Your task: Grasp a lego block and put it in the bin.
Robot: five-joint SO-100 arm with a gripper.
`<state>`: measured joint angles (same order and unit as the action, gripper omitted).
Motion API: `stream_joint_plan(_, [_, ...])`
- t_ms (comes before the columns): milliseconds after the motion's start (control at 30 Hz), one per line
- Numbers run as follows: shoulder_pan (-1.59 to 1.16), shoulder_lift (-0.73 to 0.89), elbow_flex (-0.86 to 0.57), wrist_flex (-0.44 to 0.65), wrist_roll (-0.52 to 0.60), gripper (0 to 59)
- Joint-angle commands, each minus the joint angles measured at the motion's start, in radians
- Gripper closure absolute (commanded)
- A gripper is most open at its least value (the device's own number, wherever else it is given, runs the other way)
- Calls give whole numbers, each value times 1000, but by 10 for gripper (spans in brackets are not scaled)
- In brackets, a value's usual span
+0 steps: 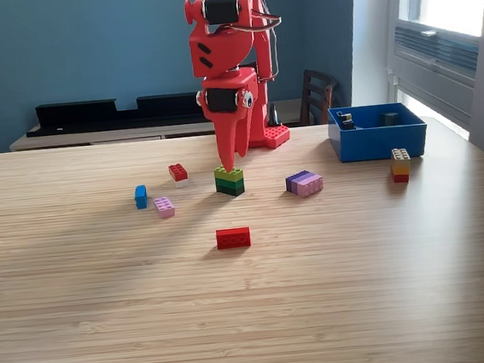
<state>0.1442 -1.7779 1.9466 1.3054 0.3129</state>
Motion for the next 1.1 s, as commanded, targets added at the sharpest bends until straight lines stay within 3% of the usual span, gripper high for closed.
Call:
stream_joint_plan(33, [12, -66, 20, -35, -8, 342])
stream_joint_plan(333, [17, -61, 126, -149, -21, 338])
stream_joint_plan(633, [64, -61, 224, -249, -8, 408])
stream_joint_plan(700, [69, -61, 238, -267, -2, 447])
stream_joint_plan(833, [83, -61, 238, -290, 11, 585])
stream_joint_plan(1000, [97, -66, 178, -281, 18, 585])
stream_joint_plan(1100, [101, -66, 75, -218, 20, 585])
